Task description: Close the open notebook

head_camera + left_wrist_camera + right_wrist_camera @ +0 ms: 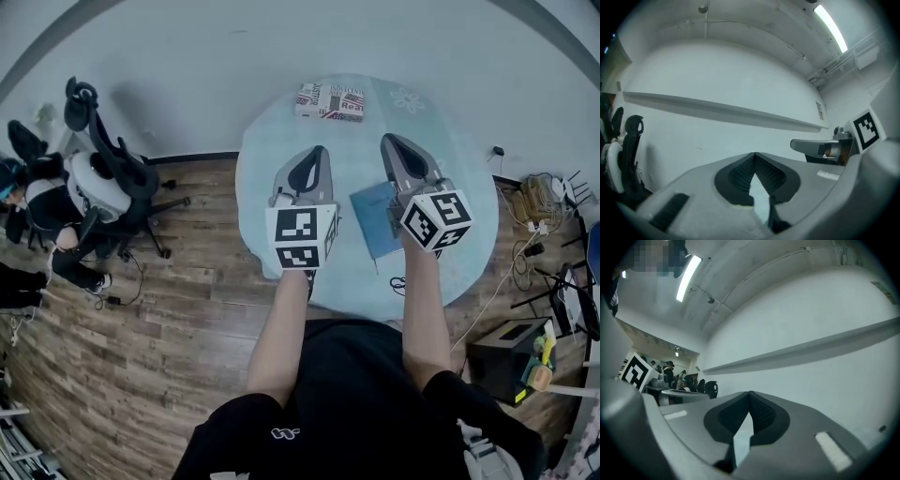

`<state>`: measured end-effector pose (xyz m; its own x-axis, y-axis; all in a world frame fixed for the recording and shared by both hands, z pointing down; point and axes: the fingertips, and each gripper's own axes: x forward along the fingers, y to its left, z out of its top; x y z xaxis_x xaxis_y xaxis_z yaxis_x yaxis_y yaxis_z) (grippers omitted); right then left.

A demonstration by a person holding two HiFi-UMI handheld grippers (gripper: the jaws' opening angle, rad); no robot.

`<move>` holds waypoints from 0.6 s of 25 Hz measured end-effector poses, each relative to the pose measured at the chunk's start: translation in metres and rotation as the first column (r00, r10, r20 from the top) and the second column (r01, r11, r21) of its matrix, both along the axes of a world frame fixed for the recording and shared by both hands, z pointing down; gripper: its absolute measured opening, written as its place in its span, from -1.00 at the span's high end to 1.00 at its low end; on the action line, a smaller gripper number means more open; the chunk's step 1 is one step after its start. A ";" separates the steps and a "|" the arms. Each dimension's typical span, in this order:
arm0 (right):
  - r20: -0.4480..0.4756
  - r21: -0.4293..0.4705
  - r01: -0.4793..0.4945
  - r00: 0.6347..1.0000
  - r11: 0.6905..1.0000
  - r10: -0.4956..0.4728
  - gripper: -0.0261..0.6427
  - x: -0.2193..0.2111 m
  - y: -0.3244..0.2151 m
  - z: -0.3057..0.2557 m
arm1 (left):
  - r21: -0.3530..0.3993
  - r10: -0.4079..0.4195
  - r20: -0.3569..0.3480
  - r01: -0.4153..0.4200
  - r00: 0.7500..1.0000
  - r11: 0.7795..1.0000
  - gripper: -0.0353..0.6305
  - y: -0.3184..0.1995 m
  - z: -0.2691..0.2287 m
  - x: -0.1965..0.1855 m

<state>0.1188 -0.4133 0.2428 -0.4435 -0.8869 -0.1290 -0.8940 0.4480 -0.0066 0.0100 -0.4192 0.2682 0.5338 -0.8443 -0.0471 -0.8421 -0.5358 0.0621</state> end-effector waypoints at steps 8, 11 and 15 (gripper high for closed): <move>-0.018 -0.017 -0.005 1.000 1.000 0.005 0.89 0.000 0.002 0.008 | -0.009 0.008 0.004 -0.008 1.000 1.000 0.88 0.002 0.005 0.003; -0.019 -0.024 -0.005 1.000 1.000 0.005 0.89 0.002 -0.003 0.011 | -0.013 0.009 0.006 -0.009 1.000 1.000 0.88 -0.002 0.007 0.005; -0.020 -0.029 -0.006 1.000 1.000 0.006 0.89 0.005 -0.004 0.013 | -0.017 0.010 0.008 -0.009 1.000 1.000 0.88 -0.002 0.009 0.006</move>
